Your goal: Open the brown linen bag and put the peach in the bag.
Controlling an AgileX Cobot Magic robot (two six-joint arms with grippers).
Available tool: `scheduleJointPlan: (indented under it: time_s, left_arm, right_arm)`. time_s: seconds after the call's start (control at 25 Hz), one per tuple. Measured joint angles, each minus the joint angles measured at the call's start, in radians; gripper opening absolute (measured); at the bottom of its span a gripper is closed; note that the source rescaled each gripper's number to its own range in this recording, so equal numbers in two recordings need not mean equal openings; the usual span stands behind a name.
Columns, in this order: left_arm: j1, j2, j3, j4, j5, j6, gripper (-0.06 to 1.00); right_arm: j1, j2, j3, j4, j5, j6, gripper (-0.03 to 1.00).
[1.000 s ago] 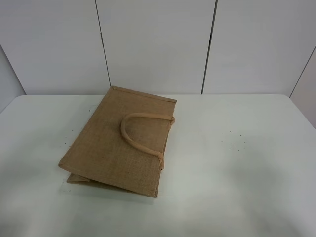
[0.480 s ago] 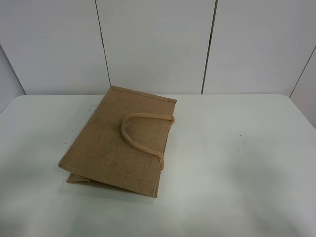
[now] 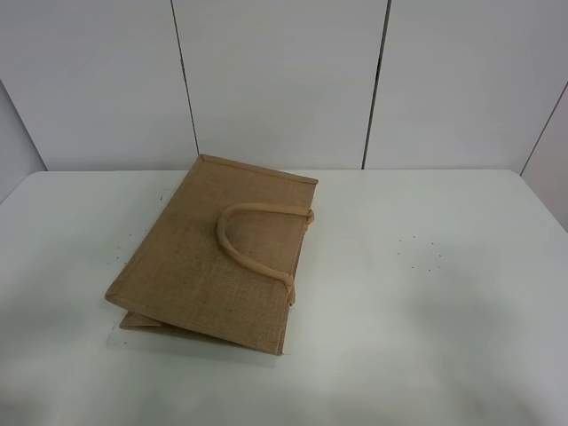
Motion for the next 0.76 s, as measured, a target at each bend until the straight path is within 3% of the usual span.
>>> scheduleJointPlan:
  time_s: [0.76]
  left_arm:
    - [0.0, -0.046, 0.001, -0.008, 0.0, 0.0, 0.98]
  right_arm:
    - [0.0, 0.0, 0.0, 0.0, 0.0, 0.0, 1.0]
